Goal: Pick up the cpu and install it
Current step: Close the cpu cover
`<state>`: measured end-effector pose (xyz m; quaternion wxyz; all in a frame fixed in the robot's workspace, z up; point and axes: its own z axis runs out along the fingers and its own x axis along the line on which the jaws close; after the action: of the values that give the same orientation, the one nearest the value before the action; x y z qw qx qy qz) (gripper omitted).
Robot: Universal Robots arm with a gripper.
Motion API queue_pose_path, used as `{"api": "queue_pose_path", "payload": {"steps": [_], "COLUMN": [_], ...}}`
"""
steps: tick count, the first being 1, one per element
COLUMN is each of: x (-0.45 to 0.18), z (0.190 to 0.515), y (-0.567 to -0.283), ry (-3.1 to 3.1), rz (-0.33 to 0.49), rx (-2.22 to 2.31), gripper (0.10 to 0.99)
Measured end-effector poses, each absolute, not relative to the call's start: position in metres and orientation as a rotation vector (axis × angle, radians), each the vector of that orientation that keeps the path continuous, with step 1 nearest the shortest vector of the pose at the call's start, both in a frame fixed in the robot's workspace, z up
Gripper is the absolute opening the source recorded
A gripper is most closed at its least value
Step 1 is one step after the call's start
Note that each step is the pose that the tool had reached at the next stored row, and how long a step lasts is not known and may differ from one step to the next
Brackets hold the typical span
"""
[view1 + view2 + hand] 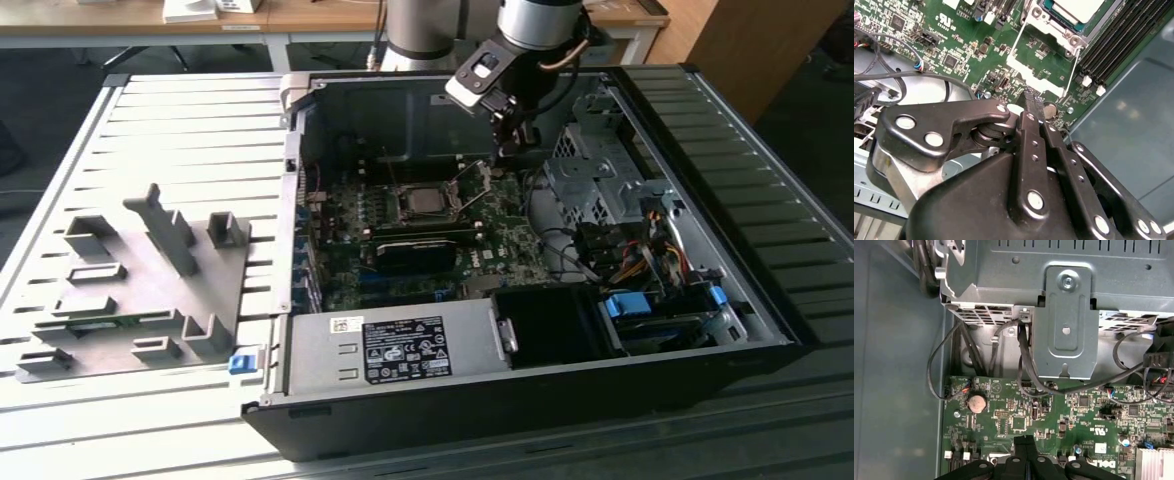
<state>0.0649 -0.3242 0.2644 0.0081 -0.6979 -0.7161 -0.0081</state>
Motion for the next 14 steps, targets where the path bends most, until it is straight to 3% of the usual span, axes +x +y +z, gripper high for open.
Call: {"api": "queue_pose_path", "payload": {"steps": [14], "x": [0.072], "z": [0.25], "y": [-0.322], "ry": [-2.232], "rz": [-0.013], "rx": [-2.176], "gripper": [0.106]}}
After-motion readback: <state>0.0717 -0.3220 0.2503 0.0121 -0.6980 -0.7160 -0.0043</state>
